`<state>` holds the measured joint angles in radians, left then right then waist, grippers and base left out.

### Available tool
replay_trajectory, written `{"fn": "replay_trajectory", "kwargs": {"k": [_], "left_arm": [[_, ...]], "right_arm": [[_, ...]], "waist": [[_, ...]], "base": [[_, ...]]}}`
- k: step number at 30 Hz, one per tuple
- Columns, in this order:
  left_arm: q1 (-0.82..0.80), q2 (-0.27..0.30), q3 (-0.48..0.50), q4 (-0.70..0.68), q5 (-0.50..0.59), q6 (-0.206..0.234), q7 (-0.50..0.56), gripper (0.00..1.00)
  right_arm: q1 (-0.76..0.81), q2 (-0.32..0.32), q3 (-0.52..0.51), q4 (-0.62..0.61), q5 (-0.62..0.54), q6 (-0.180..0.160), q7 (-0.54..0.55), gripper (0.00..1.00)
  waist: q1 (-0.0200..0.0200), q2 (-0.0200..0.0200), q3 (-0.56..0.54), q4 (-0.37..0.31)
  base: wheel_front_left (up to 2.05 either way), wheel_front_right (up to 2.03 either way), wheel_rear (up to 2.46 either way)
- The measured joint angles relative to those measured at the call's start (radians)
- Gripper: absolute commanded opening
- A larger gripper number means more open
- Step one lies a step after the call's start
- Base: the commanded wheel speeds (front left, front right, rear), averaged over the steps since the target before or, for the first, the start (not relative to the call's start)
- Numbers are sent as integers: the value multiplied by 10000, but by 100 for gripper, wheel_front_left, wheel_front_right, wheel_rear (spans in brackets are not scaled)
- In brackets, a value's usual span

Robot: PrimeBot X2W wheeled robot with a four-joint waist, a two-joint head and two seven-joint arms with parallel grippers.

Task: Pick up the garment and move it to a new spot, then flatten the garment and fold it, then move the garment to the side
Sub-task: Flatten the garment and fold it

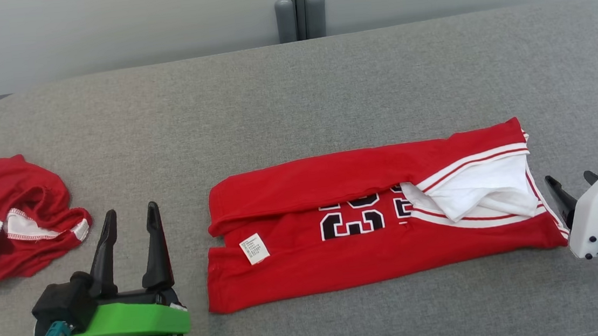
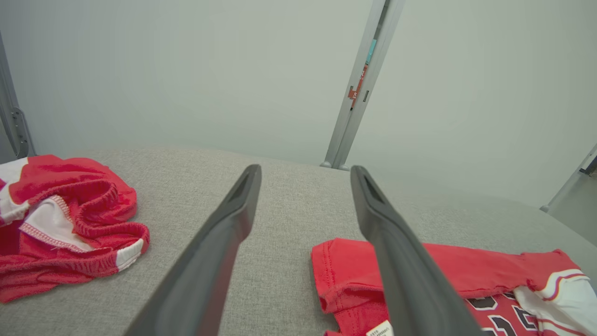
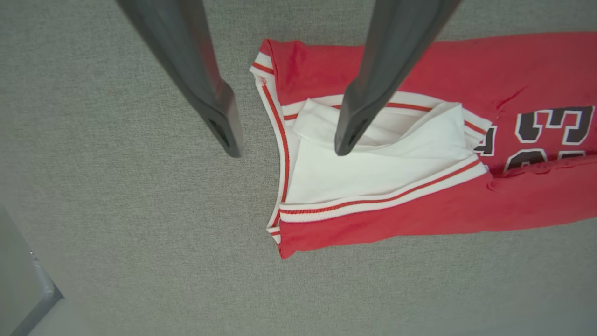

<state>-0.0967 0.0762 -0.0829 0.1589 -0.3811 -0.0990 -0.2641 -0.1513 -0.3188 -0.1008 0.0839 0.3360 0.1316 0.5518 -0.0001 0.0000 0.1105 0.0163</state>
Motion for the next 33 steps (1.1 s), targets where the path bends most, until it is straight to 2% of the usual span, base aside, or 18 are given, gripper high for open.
{"fn": "replay_trajectory", "kwargs": {"k": [10,14,20,33], "left_arm": [[432,-180,934,-146,130,-253,0,100],[430,71,821,199,468,-280,0,100],[92,75,773,339,485,-286,0,100],[-635,161,508,802,384,-288,0,100]], "right_arm": [[-1059,161,-169,1967,479,-2,121,100],[-1660,232,-564,2905,244,-2,107,100],[-2308,351,-719,4065,-150,-4,274,100],[-3003,529,-754,5647,-412,-4,-46,100]], "waist": [[0,0,-258,439],[0,0,-102,530],[0,0,269,692],[0,0,781,1019]], "base": [[0,0,0],[0,0,0],[0,0,0],[0,0,0]]}}
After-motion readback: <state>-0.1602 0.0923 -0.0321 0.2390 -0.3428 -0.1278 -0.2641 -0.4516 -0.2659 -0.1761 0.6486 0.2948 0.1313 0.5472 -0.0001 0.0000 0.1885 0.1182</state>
